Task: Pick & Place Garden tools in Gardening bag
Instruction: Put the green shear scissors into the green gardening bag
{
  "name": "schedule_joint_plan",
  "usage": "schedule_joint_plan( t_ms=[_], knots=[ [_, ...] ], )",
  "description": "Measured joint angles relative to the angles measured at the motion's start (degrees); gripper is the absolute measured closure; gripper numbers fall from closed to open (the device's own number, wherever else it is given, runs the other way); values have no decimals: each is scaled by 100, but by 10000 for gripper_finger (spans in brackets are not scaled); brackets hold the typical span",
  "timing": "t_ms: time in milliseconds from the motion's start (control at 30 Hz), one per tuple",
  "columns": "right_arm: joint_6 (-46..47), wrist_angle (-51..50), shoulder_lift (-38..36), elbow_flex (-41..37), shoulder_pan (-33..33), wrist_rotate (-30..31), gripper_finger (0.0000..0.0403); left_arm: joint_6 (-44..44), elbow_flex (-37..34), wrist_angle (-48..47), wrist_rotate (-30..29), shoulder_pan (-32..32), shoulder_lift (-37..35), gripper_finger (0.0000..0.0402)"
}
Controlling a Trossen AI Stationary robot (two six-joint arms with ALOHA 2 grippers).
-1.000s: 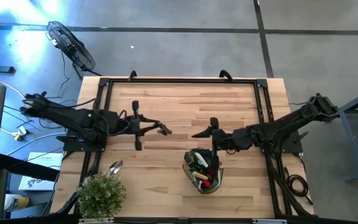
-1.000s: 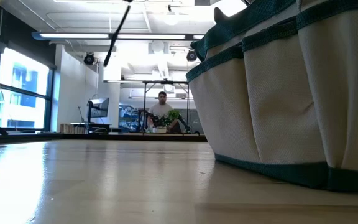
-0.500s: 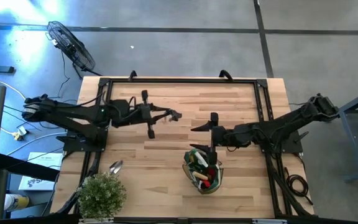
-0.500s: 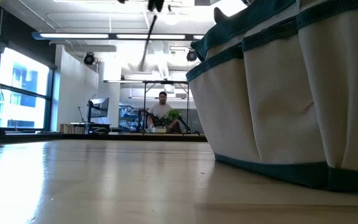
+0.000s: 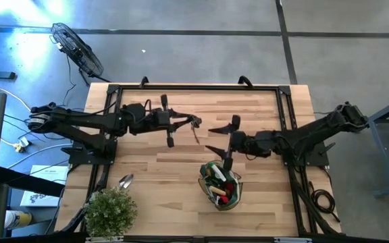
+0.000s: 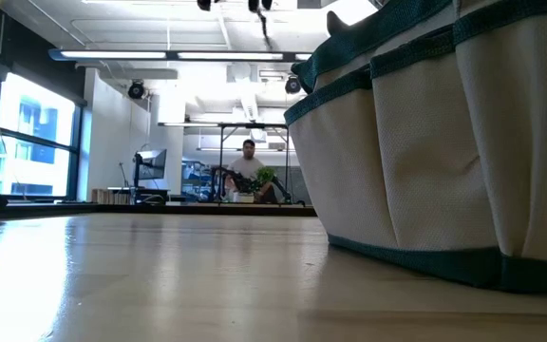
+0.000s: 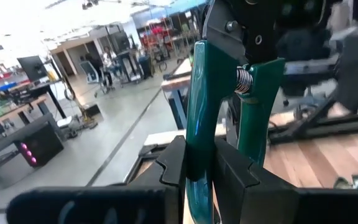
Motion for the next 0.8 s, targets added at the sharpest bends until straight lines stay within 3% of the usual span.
schedule_joint_plan(
  t_ms=[400, 667, 800],
  knots=[
    [20, 218, 0, 0, -413, -112, 141, 50, 0, 179, -9, 4, -2, 359],
    [18, 859, 0, 0, -765, -1161, 141, 169, 0, 317, -17, 4, -2, 359],
    [18, 1007, 0, 0, -869, -1280, 141, 169, 0, 297, -32, 4, -2, 359]
  ],
)
